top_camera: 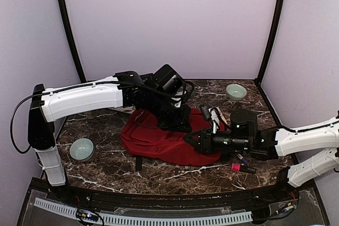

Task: Pack the student bag
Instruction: Pass from the left arm to the right

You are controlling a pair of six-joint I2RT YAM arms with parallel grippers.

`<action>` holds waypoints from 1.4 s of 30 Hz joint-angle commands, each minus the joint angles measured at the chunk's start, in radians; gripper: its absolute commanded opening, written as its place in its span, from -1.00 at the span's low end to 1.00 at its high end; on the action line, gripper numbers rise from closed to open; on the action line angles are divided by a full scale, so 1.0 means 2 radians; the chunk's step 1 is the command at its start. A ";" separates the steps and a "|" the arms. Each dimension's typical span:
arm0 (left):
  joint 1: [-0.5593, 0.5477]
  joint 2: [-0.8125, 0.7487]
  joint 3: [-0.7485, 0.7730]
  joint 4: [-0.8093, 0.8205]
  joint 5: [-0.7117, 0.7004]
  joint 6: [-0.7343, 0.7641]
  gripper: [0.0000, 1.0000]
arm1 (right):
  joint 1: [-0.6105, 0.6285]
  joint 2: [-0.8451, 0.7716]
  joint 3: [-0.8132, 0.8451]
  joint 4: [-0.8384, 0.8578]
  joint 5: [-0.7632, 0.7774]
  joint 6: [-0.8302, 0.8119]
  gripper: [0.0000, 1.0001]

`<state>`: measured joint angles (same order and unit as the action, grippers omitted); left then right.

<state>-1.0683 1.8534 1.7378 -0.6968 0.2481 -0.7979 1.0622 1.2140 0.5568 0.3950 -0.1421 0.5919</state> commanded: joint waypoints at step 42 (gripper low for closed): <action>0.016 -0.154 -0.103 0.045 -0.075 0.149 0.97 | 0.010 -0.012 -0.015 0.005 0.026 -0.003 -1.00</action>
<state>-1.0527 1.6470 1.5780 -0.5720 0.1955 -0.6090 1.0744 1.2167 0.5236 0.3912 -0.0925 0.6113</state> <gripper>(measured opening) 0.929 0.008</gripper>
